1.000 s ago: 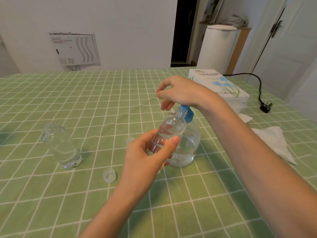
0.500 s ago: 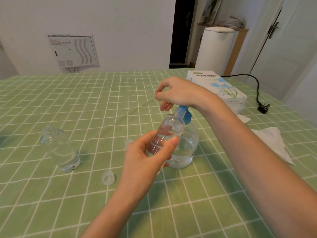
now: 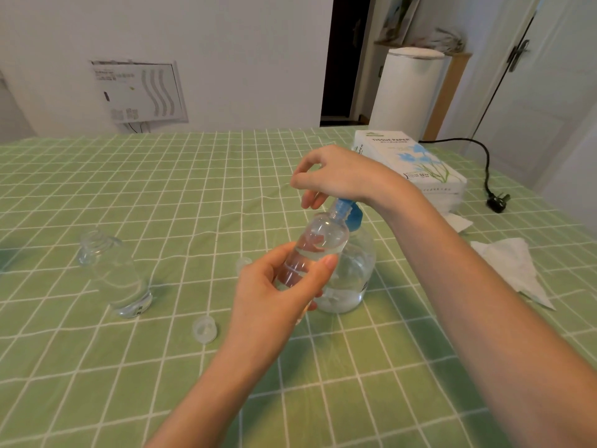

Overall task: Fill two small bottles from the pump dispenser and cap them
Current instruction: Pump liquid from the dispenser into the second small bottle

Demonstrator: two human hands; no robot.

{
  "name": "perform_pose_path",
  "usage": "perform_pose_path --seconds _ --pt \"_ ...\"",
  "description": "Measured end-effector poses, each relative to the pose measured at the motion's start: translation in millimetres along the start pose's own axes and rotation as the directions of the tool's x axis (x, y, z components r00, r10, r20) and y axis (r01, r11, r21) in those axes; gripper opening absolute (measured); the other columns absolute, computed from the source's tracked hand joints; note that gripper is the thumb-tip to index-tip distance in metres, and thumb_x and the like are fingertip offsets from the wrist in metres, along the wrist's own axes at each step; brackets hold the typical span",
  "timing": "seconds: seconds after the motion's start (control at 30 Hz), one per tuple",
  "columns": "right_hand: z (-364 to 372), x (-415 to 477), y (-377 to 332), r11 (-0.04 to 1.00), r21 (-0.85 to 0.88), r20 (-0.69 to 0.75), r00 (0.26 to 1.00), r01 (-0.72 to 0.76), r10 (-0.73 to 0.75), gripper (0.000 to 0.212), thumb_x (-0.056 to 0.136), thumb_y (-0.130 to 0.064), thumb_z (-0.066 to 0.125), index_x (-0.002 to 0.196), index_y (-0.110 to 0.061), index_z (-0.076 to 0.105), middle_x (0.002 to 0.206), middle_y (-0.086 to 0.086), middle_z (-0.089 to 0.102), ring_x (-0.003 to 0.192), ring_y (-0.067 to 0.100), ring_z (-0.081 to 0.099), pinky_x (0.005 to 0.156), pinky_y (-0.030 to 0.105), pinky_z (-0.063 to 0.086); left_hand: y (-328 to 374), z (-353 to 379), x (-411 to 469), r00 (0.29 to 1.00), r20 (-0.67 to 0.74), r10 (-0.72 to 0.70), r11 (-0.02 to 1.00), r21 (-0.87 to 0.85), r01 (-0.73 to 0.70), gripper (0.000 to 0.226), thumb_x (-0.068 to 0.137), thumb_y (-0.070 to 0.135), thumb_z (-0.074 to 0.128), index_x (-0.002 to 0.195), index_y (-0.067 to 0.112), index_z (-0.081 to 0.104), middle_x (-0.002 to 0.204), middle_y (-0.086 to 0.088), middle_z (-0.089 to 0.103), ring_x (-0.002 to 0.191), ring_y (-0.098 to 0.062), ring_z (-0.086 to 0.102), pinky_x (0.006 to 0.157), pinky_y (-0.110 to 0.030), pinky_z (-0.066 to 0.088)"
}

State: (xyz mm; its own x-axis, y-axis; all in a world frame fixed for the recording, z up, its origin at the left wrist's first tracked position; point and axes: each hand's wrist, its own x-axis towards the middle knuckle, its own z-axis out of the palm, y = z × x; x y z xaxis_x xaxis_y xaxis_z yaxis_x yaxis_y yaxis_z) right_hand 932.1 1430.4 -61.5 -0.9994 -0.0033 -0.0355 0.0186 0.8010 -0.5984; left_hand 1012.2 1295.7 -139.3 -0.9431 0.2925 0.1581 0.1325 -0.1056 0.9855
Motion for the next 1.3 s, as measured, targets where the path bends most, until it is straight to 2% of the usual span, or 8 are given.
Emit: perform_pose_path --seconds 0.17,0.3,0.47,0.7,0.87,1.1,1.2,1.3 --pt "-2.8 1.3 -2.4 1.0 -0.019 -0.011 1.0 0.007 -0.007 0.02 0.091 -0.026 0.055 0.107 -0.016 0.061 0.077 -0.002 0.072 0.093 0.019 0.068 0.09 0.035 0.052 0.4 -0.7 0.7 1.0 0.002 0.016 1.0 0.003 -0.016 0.026 0.063 0.044 0.067 0.084 0.03 0.072 0.06 0.008 0.066 0.055 -0.001 0.06 0.048 -0.01 0.045" --pt "0.4 0.8 -0.1 1.0 -0.009 0.005 1.0 -0.017 0.017 0.021 0.091 -0.024 0.054 0.108 -0.012 0.062 0.08 0.0 0.073 0.1 0.025 0.067 0.093 0.039 0.05 -0.7 -0.3 0.1 1.0 0.003 0.01 1.0 0.011 -0.01 0.03 0.062 0.046 0.066 0.086 0.028 0.071 0.059 0.009 0.066 0.054 0.001 0.06 0.047 -0.009 0.044" --pt "4.0 0.1 2.4 1.0 0.0 0.009 1.0 -0.026 0.026 0.02 0.092 -0.024 0.054 0.106 -0.013 0.062 0.079 -0.001 0.071 0.1 0.024 0.067 0.093 0.039 0.05 -2.6 -0.6 -0.6 1.0 -0.014 -0.006 1.0 0.009 0.006 0.033 0.06 0.046 0.066 0.087 0.027 0.072 0.058 0.008 0.065 0.052 0.0 0.059 0.047 -0.01 0.044" --pt "-3.4 2.4 -0.6 0.999 -0.047 -0.038 0.999 0.001 -0.003 0.022 0.091 -0.026 0.055 0.109 -0.015 0.061 0.078 -0.001 0.072 0.09 0.019 0.069 0.079 0.029 0.052 -1.7 -0.3 0.2 1.0 0.0 0.003 1.0 -0.002 -0.003 0.032 0.063 0.043 0.067 0.089 0.026 0.072 0.058 0.009 0.065 0.055 -0.001 0.059 0.049 -0.01 0.045" --pt "-2.2 4.8 0.0 1.0 -0.029 -0.021 1.0 -0.002 0.002 0.02 0.091 -0.025 0.054 0.106 -0.014 0.061 0.077 -0.002 0.072 0.092 0.019 0.068 0.089 0.035 0.053 -1.4 -0.9 0.4 1.0 -0.004 0.006 1.0 0.001 -0.006 0.032 0.062 0.045 0.067 0.089 0.027 0.072 0.06 0.008 0.066 0.056 -0.001 0.061 0.049 -0.01 0.046" --pt "3.5 2.4 2.9 0.999 -0.008 0.003 0.999 -0.037 0.038 0.031 0.091 -0.022 0.053 0.115 -0.003 0.061 0.083 0.002 0.073 0.106 0.035 0.063 0.095 0.047 0.049 -2.0 -0.8 -0.2 1.0 -0.013 -0.001 1.0 0.008 0.001 0.03 0.06 0.046 0.067 0.085 0.028 0.072 0.059 0.006 0.064 0.054 -0.002 0.059 0.048 -0.01 0.045" --pt "4.6 2.7 3.1 0.999 -0.019 0.006 0.999 -0.042 0.042 0.032 0.092 -0.024 0.052 0.115 -0.003 0.061 0.081 0.001 0.072 0.106 0.034 0.063 0.095 0.045 0.049 -1.8 -0.7 -0.4 1.0 -0.014 -0.001 1.0 0.019 0.001 0.031 0.06 0.046 0.066 0.084 0.029 0.072 0.058 0.007 0.065 0.053 0.0 0.059 0.047 -0.009 0.044" --pt "0.8 2.1 0.4 0.998 -0.054 0.009 0.999 -0.036 0.037 0.04 0.093 -0.032 0.052 0.119 -0.002 0.059 0.077 -0.002 0.071 0.098 0.03 0.067 0.091 0.042 0.05 -0.8 -0.6 -0.4 1.0 -0.003 0.0 1.0 0.009 0.0 0.031 0.061 0.044 0.066 0.086 0.027 0.071 0.058 0.009 0.065 0.052 0.0 0.059 0.047 -0.009 0.043"
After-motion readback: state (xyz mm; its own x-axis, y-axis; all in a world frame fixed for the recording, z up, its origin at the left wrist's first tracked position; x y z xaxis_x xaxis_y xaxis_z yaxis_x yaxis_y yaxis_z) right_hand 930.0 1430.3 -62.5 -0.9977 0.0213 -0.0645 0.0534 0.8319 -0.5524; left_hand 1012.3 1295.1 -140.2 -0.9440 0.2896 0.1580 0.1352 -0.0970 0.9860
